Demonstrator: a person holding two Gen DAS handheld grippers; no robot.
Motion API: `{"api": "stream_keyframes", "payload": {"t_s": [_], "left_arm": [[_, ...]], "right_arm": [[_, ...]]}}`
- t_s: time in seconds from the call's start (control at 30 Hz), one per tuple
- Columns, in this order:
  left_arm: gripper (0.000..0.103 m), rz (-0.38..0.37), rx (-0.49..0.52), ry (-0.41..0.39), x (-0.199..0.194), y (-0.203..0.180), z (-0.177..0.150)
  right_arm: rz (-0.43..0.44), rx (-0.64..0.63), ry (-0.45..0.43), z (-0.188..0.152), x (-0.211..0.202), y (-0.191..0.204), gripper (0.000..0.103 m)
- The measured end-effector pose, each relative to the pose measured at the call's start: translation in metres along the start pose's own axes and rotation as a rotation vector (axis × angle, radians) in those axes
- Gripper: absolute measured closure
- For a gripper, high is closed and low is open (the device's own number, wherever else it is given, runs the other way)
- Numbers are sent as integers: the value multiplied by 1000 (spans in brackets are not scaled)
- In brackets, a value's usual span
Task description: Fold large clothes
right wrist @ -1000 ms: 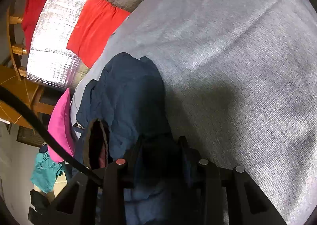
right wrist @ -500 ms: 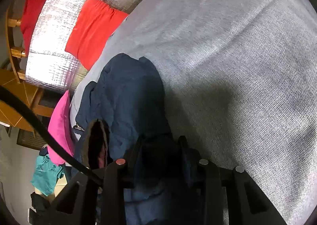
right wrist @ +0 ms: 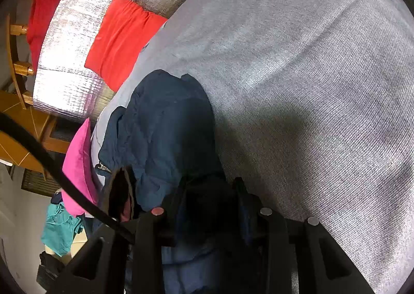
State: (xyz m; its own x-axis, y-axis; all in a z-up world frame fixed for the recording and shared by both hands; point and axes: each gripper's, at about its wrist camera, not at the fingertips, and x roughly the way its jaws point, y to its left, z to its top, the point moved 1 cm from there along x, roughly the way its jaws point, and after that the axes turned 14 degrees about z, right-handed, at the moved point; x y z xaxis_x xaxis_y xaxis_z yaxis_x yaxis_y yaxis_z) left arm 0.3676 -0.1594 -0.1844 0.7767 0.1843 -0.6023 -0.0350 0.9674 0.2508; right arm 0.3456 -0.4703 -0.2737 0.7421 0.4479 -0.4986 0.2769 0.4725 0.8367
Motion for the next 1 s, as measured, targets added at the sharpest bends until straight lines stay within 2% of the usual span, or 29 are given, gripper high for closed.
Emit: {"api": "stream_keyframes", "payload": {"t_s": [0.2,0.37,0.4,0.43,0.5,0.57,0.83,1.0], "left_arm": [[91,-107,-147,111,14,31,-1],[90,-207,-278,234,33,63,-11],[89,-222,-293,252,35,68,-12],[81,-235,-310,272,37,75,-14],[54,-234,-328,284,39,84,-15],[48,-221,-337,275,36,93,-16],[40,-282,-372,242,25,113,-8],[38,-277,-394,232,27,120,-3]], "right_arm": [[-10,-2,-2,0,-1,1,67],[-18,-7,-6,-1,-1,3,67],[-18,-8,-6,-1,-1,3,67],[-18,-9,-5,-1,-1,3,67],[-21,-12,-5,-1,-1,3,67],[-23,-14,-6,-2,-1,4,67],[-28,-21,-2,-3,0,6,67],[-16,-22,11,-1,1,6,66]]}}
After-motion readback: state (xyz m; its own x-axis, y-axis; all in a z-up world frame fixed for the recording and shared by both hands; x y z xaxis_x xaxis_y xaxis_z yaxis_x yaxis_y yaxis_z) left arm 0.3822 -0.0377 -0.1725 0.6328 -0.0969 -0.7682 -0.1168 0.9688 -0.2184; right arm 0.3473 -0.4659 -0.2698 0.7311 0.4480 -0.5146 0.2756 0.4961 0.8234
